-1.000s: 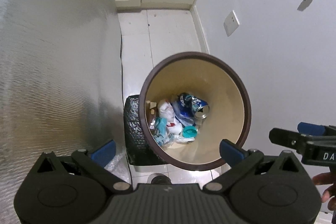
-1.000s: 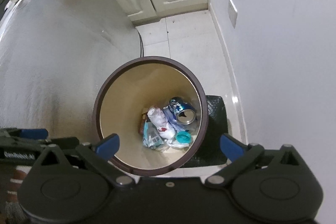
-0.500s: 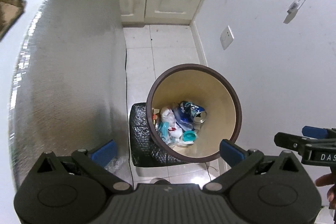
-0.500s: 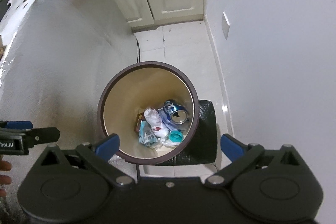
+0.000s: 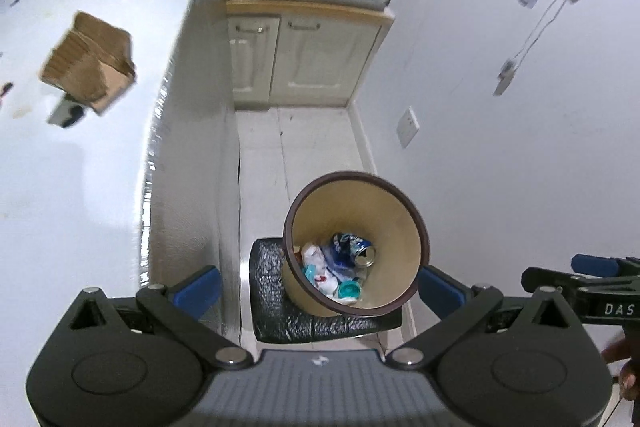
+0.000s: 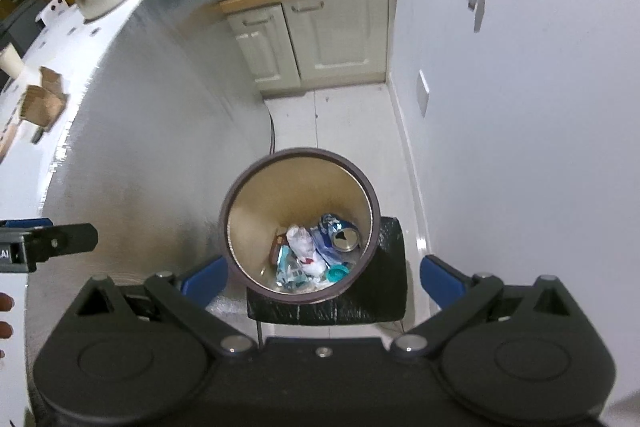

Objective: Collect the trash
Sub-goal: 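Raise both grippers away from the bin and turn toward the table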

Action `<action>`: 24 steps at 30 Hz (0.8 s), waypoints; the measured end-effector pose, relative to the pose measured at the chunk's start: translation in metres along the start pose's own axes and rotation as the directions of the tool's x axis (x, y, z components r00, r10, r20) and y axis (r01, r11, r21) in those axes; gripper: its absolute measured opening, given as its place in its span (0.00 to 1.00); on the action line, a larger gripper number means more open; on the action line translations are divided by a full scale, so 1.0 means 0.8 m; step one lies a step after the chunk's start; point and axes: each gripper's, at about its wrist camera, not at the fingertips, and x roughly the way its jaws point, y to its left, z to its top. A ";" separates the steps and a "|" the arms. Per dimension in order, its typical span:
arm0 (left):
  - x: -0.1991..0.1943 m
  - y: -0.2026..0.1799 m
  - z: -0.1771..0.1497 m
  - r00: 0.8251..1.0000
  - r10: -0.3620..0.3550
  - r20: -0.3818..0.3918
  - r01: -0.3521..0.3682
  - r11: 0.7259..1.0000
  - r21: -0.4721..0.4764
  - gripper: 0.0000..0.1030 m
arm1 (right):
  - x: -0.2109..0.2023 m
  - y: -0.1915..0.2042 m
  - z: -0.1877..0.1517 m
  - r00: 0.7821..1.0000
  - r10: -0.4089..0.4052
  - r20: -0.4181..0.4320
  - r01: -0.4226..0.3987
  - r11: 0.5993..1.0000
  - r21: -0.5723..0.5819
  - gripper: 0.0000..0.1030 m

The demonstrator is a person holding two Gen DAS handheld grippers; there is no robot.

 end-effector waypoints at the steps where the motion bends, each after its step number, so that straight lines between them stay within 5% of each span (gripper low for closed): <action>1: -0.011 0.002 -0.003 1.000 -0.007 0.012 0.007 1.000 0.002 1.00 | -0.009 0.004 -0.002 1.000 -0.001 0.010 0.001 1.000 0.000 1.00; 24: -0.237 0.124 -0.071 0.957 -0.032 0.288 0.034 0.999 -0.003 1.00 | -0.177 0.152 -0.071 0.960 0.011 0.279 -0.004 1.000 -0.025 1.00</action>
